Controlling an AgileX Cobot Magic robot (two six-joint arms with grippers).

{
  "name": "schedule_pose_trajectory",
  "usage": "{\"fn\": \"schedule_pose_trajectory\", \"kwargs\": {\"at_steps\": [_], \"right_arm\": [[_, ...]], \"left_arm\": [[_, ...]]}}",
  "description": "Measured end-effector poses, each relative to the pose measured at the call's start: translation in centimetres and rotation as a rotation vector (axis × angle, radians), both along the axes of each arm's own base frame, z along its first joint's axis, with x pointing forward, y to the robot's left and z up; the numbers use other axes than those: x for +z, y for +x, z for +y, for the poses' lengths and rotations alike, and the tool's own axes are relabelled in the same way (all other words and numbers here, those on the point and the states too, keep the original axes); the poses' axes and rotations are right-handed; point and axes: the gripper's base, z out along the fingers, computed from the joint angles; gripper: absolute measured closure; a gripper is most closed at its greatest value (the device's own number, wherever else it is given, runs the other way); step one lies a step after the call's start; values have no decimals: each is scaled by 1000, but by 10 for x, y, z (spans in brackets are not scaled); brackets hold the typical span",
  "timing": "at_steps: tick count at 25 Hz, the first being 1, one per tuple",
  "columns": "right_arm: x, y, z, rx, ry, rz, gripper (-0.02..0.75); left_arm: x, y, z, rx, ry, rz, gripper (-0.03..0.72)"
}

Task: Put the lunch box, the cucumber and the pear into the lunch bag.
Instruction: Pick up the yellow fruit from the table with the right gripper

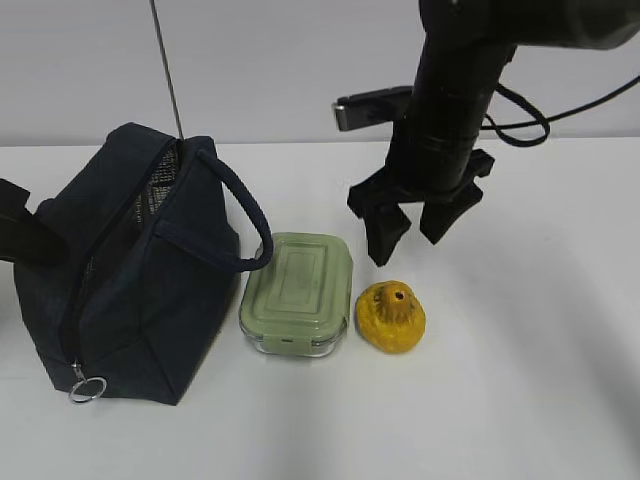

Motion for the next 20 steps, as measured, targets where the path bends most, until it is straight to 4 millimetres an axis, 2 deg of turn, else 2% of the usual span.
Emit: {"fn": "schedule_pose_trajectory", "kwargs": {"at_steps": [7, 13, 20], "right_arm": [[-14, -24, 29, 90, -30, 45, 239], [-15, -21, 25, 95, -106, 6, 253], [-15, -21, 24, 91, -109, 5, 253]], "left_arm": [[0, 0, 0, 0, 1, 0, 687], [0, 0, 0, -1, 2, 0, 687], [0, 0, 0, -1, 3, 0, 687]]}}
